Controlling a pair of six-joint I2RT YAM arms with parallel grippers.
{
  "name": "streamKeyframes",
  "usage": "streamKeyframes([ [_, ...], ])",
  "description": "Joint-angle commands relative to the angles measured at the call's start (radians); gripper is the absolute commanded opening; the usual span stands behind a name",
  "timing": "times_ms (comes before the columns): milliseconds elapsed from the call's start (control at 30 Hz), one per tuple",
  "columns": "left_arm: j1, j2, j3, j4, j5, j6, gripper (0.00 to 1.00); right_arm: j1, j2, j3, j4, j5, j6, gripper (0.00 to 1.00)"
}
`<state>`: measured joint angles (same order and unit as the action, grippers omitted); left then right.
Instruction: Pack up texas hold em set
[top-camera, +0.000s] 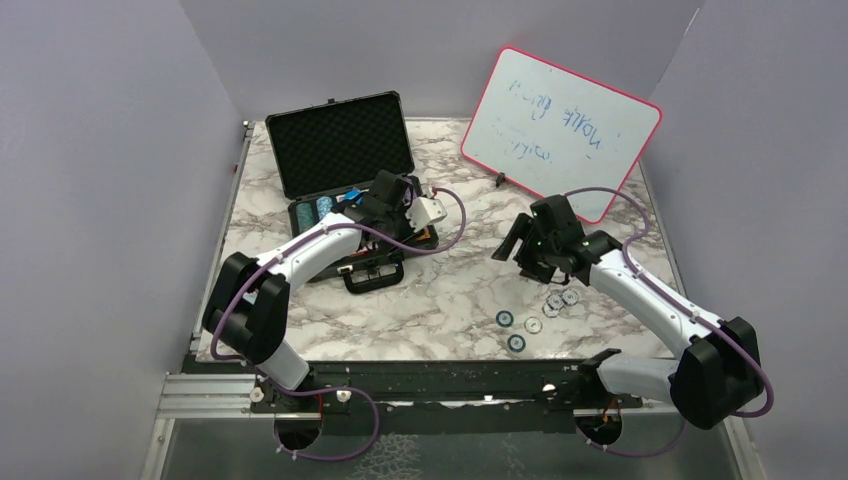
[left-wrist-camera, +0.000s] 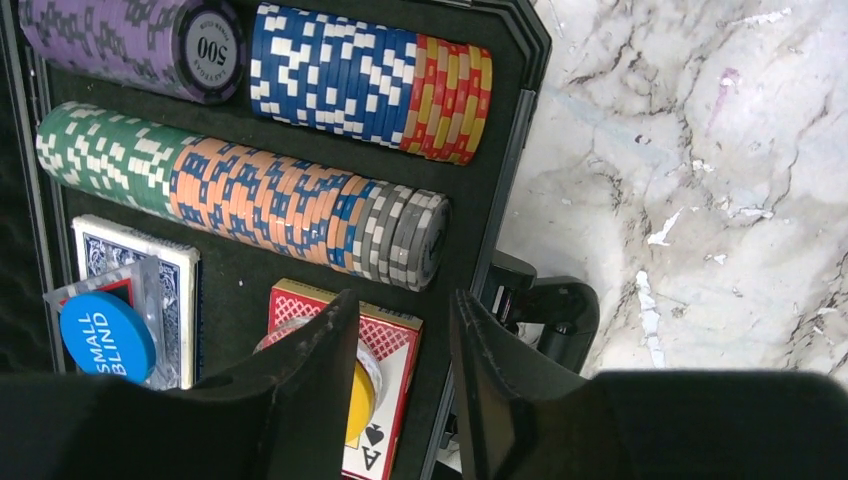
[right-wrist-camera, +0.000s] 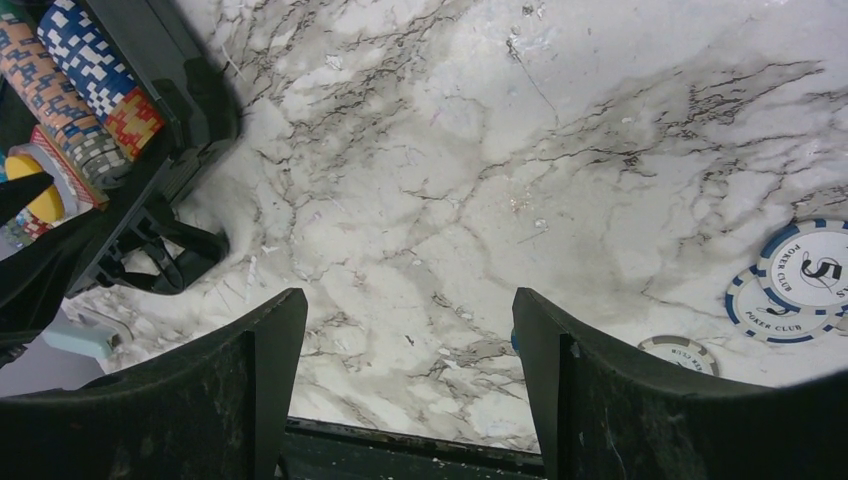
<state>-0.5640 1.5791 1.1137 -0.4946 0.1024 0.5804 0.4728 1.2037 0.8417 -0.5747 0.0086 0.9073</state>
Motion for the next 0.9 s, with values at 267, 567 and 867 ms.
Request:
streamKeyframes([
  [267, 0.004, -0.111, 0.006, 0.07, 0.061, -0.102, 0.58, 0.006, 0.026, 0.004, -0.228, 0.182, -0.025, 0.78],
  [567, 0.003, -0.135, 0.03, 0.214, 0.256, -0.436, 0.76, 0.006, 0.116, -0.037, -0.35, 0.213, 0.026, 0.78],
  [867, 0.003, -0.231, -0.112, 0.48, 0.309, -0.626, 0.76, 0.007, 0.071, -0.179, -0.297, 0.129, 0.068, 0.74],
])
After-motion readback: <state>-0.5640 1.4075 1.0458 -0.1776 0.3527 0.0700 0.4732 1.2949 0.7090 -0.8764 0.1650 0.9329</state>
